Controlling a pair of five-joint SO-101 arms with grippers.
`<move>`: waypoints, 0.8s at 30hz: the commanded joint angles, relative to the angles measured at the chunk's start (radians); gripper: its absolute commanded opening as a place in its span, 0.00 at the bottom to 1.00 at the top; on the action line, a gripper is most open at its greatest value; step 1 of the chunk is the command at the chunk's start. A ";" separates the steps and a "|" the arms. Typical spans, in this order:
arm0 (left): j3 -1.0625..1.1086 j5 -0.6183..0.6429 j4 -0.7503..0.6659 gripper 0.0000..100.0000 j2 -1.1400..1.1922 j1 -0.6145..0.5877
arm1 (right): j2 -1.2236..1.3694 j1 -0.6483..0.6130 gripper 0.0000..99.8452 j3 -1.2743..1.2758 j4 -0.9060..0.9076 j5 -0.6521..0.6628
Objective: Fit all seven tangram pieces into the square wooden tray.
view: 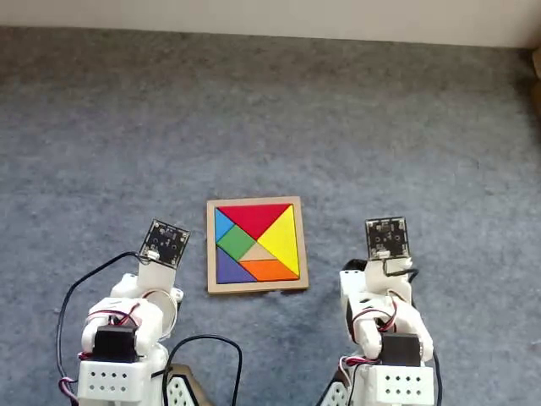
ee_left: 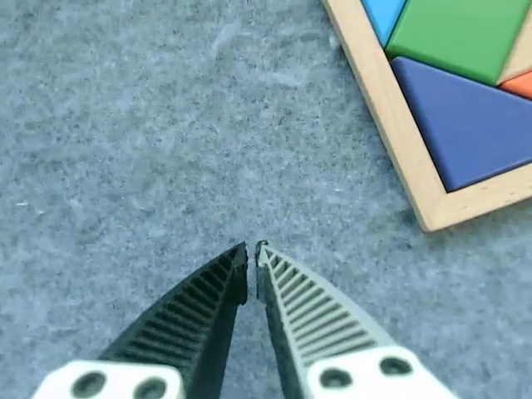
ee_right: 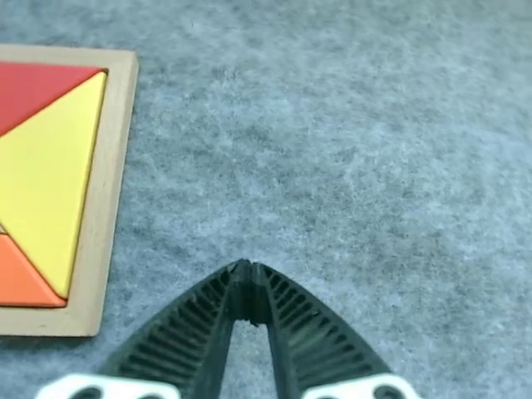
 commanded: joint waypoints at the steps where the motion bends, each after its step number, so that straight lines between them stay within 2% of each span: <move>1: 0.019 0.008 0.006 0.05 -0.024 0.005 | -0.012 0.028 0.01 0.031 0.041 -0.009; 5: 0.019 0.008 0.006 0.05 -0.024 0.005 | -0.013 0.033 0.01 -0.031 0.119 -0.057; 12: 0.019 0.008 0.006 0.05 -0.025 0.005 | -0.013 0.024 0.01 -0.036 0.119 -0.055; 19: 0.019 0.008 0.006 0.05 -0.025 0.005 | -0.012 0.002 0.01 0.139 0.119 -0.060; 24: 0.019 0.008 0.006 0.05 -0.025 0.005 | -0.004 0.008 0.01 0.148 0.127 -0.057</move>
